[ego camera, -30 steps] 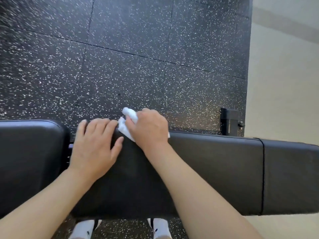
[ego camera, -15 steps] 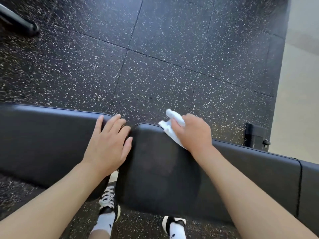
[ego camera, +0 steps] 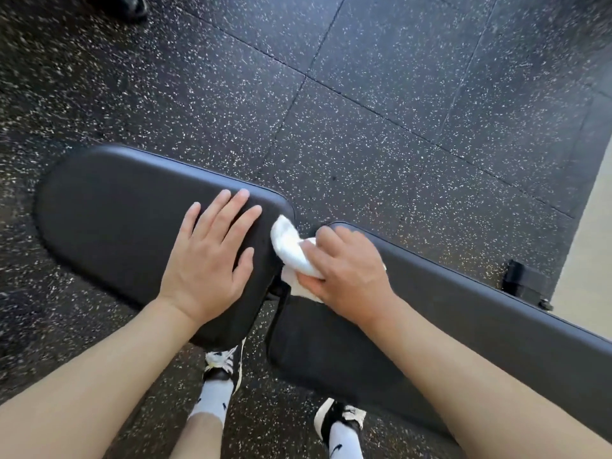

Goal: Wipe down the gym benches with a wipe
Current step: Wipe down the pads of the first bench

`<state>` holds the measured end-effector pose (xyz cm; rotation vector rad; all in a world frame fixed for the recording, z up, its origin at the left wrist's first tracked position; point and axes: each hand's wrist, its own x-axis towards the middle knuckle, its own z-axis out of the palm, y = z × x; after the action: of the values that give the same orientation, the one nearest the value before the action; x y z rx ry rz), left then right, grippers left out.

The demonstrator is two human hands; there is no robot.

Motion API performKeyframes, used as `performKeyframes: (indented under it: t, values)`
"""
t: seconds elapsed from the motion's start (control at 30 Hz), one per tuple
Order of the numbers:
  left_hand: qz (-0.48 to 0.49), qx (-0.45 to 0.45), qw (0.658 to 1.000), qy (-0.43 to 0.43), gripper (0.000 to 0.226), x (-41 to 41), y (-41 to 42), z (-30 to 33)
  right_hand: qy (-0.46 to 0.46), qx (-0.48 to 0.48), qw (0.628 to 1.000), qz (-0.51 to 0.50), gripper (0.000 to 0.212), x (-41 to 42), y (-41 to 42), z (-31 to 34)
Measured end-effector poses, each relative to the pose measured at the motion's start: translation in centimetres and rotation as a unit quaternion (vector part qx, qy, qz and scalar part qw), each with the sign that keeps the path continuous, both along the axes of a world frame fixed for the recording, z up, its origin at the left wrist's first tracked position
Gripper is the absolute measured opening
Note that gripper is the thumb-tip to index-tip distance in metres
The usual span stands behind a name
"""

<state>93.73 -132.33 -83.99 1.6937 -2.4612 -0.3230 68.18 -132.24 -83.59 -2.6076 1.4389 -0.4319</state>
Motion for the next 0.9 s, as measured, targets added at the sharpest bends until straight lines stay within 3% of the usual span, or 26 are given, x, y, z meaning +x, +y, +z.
performKeyframes:
  t: [0.13,0.23,0.3,0.47,0.67,0.9]
  values:
    - [0.004,-0.007,1.000,-0.011,0.062,-0.1,0.2,-0.1,0.045,0.038,0.982,0.179,0.039,1.8,6.8,0.1]
    - [0.006,-0.004,1.000,-0.016,0.062,-0.2,0.1,0.3,0.057,0.027,0.969,0.239,0.040,1.3,5.2,0.3]
    - [0.004,-0.002,1.000,-0.018,0.062,-0.2,0.1,0.3,0.048,0.013,0.977,0.206,0.036,0.2,1.5,0.2]
    - [0.010,-0.005,1.000,-0.008,0.060,-0.1,0.3,0.2,0.000,-0.006,0.999,-0.044,0.031,-1.0,-5.0,0.6]
    - [0.008,0.008,1.000,-0.009,0.061,-0.2,0.2,0.6,0.006,0.027,0.990,0.141,0.024,2.0,3.5,0.5]
    - [0.047,0.048,0.998,-0.022,0.058,-2.8,0.7,2.8,0.016,0.023,0.972,0.234,0.032,0.2,4.3,0.2]
